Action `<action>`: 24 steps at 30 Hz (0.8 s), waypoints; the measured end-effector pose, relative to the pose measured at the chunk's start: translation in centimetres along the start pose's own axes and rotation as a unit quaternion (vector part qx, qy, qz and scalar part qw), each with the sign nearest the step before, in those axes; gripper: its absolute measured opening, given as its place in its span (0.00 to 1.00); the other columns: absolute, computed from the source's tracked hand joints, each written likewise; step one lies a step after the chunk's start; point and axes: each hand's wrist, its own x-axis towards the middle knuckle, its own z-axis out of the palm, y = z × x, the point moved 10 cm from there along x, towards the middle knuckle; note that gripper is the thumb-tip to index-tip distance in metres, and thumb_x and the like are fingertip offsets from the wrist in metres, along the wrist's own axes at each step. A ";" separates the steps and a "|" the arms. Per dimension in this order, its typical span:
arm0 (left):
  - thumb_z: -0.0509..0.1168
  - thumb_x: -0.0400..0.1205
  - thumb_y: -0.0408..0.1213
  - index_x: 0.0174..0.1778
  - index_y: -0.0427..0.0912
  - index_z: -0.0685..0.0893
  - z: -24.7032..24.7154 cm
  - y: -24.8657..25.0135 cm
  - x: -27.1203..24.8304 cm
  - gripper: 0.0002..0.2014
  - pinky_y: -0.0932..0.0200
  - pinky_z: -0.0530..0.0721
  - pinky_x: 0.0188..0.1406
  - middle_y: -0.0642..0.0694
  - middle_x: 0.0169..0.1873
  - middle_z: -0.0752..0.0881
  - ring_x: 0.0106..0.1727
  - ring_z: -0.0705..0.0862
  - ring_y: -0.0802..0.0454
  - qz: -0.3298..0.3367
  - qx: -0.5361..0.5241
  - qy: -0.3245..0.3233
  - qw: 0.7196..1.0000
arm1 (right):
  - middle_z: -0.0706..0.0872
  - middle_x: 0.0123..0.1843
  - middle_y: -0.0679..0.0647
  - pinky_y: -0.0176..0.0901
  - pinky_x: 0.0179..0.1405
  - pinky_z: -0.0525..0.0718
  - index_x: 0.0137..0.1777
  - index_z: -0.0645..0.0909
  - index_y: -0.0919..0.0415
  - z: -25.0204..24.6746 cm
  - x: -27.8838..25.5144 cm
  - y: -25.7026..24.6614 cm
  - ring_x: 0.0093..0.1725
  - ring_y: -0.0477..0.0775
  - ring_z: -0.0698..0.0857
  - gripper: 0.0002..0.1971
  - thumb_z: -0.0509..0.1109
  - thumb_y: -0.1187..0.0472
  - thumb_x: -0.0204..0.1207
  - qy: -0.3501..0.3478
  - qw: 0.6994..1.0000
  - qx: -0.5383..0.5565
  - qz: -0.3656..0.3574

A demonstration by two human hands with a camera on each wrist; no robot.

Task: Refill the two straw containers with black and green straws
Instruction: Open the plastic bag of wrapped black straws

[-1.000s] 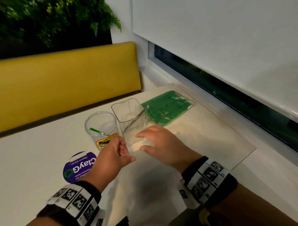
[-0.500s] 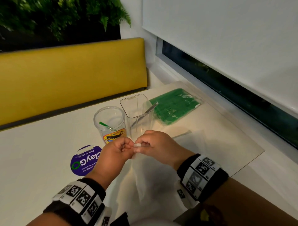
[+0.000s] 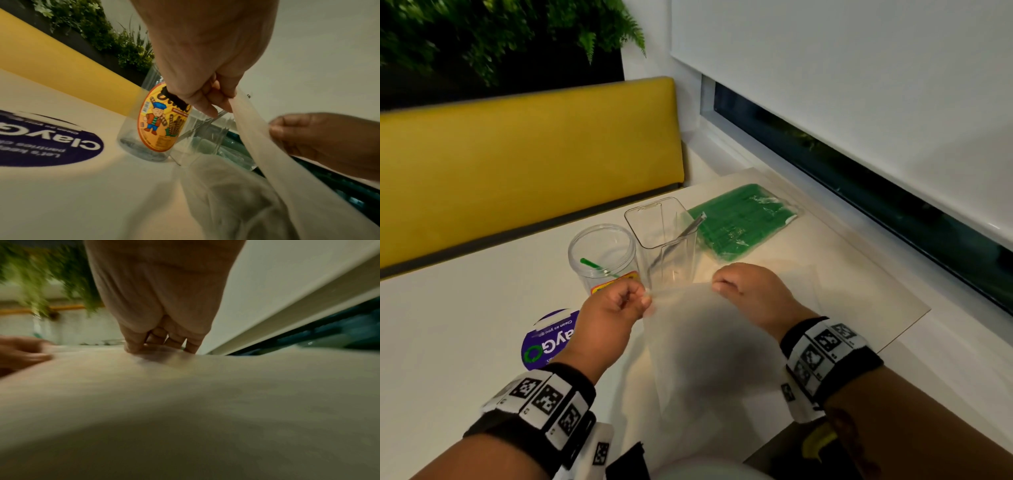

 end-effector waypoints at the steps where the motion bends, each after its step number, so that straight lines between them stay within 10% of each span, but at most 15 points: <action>1: 0.71 0.81 0.31 0.34 0.48 0.84 0.1 -0.1 -0.1 0.11 0.51 0.85 0.47 0.49 0.30 0.85 0.35 0.82 0.57 0.002 0.024 -0.010 1.000 | 0.86 0.43 0.50 0.53 0.49 0.81 0.46 0.84 0.57 -0.3 -0.3 1.1 0.44 0.51 0.82 0.10 0.64 0.55 0.83 -0.005 1.000 -0.005 0.015; 6: 0.63 0.77 0.57 0.36 0.49 0.84 2.9 4.7 0.0 0.16 0.55 0.83 0.44 0.54 0.34 0.90 0.37 0.88 0.59 0.065 0.096 -0.087 0.989 | 0.87 0.43 0.52 0.51 0.47 0.79 0.46 0.87 0.56 0.3 0.4 -2.5 0.42 0.55 0.81 0.11 0.65 0.53 0.82 -0.021 0.990 -0.100 -0.100; 12: 0.72 0.79 0.49 0.43 0.48 0.88 7.1 5.5 3.3 0.08 0.53 0.87 0.49 0.49 0.37 0.92 0.41 0.89 0.52 0.001 0.308 -0.191 0.932 | 0.83 0.36 0.53 0.45 0.25 0.72 0.39 0.88 0.59 -0.6 0.1 -5.7 0.34 0.54 0.74 0.04 0.78 0.59 0.72 0.081 0.971 -0.142 -0.175; 24: 0.78 0.76 0.41 0.33 0.53 0.89 5.7 3.0 2.6 0.07 0.65 0.79 0.42 0.58 0.32 0.88 0.37 0.84 0.61 -0.061 0.241 -0.219 0.944 | 0.83 0.46 0.54 0.50 0.45 0.80 0.46 0.87 0.58 -0.9 -1.3 2.1 0.46 0.59 0.82 0.11 0.63 0.58 0.81 0.040 0.995 -0.090 -0.027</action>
